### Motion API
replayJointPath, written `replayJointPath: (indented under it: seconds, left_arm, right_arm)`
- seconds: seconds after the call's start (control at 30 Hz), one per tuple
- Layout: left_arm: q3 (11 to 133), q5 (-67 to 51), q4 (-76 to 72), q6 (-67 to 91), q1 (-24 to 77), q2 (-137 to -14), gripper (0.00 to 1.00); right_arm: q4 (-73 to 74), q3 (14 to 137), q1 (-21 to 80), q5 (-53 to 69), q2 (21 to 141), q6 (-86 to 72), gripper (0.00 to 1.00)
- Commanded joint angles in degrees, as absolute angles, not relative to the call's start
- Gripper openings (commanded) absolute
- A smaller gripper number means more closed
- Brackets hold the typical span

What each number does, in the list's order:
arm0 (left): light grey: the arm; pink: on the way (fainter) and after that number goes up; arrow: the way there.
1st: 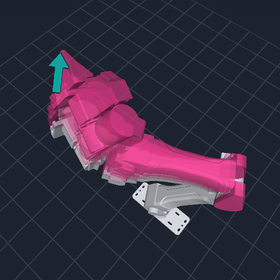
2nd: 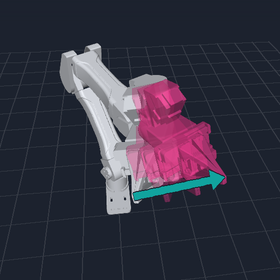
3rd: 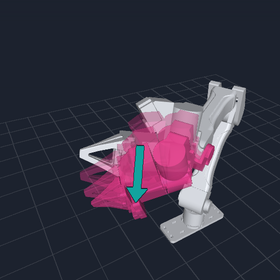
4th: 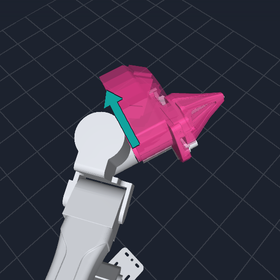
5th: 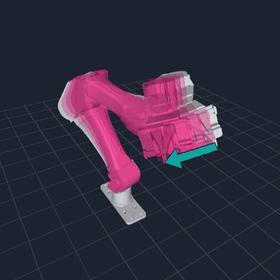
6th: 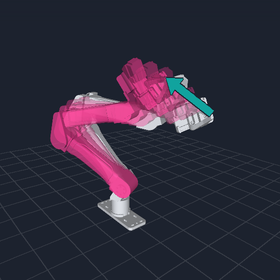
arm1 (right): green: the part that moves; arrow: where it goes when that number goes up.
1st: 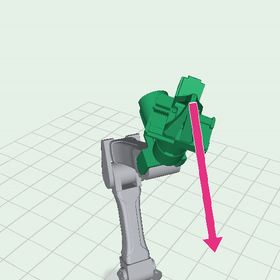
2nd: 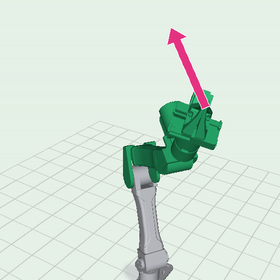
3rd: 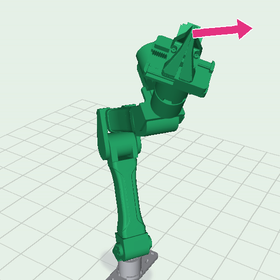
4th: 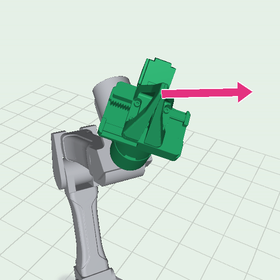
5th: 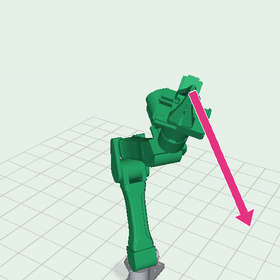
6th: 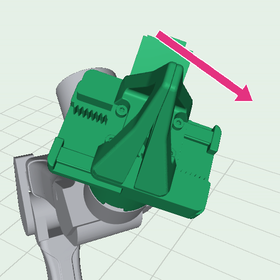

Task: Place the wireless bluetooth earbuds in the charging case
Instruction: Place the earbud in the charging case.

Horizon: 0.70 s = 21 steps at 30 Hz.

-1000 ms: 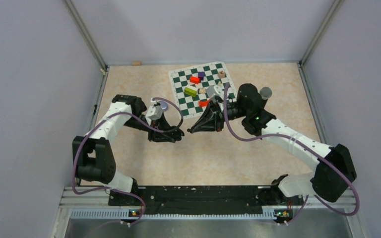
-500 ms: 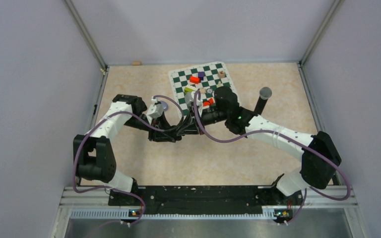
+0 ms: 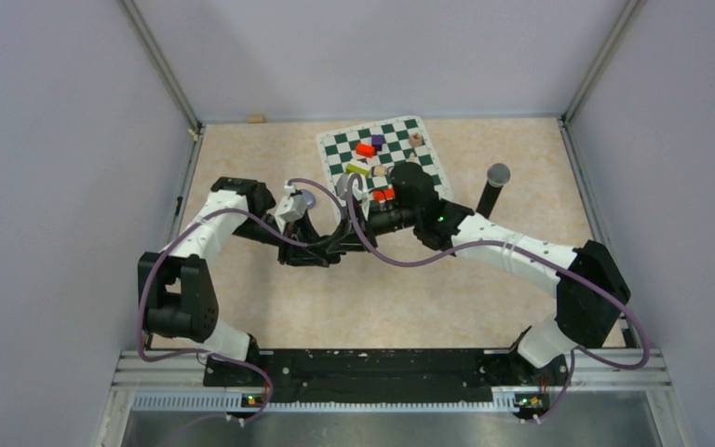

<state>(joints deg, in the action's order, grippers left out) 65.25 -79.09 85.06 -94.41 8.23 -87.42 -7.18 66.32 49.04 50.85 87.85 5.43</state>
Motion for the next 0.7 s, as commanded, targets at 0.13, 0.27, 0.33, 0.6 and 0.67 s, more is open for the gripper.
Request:
replayJointPath:
  seconds: [0.13,0.27,0.33,0.6,0.67]
  left_arm:
    - [67.2,-82.1,87.6,-97.6,8.4,-87.3,0.00]
    - [67.3,-82.3,88.7,-99.0,8.3,-87.3,0.00]
    - [67.3,-82.3,88.9,-99.2,8.3,-87.4,0.00]
    - [67.4,-83.0,90.3,-101.3,7.6,-87.7,0.00]
    - [67.4,-83.2,90.9,-101.8,7.4,-87.9,0.00]
  right_arm:
    - [-8.8,69.2,49.8,47.8,88.1,5.4,0.00]
    - [-9.4,68.2,50.0,45.9,87.8,5.3,0.00]
    - [-9.9,67.4,50.1,45.1,87.6,5.2,0.00]
    - [-7.9,66.9,51.6,41.9,87.0,7.2,0.00]
    - [-6.8,66.9,52.1,41.2,87.0,8.2,0.00]
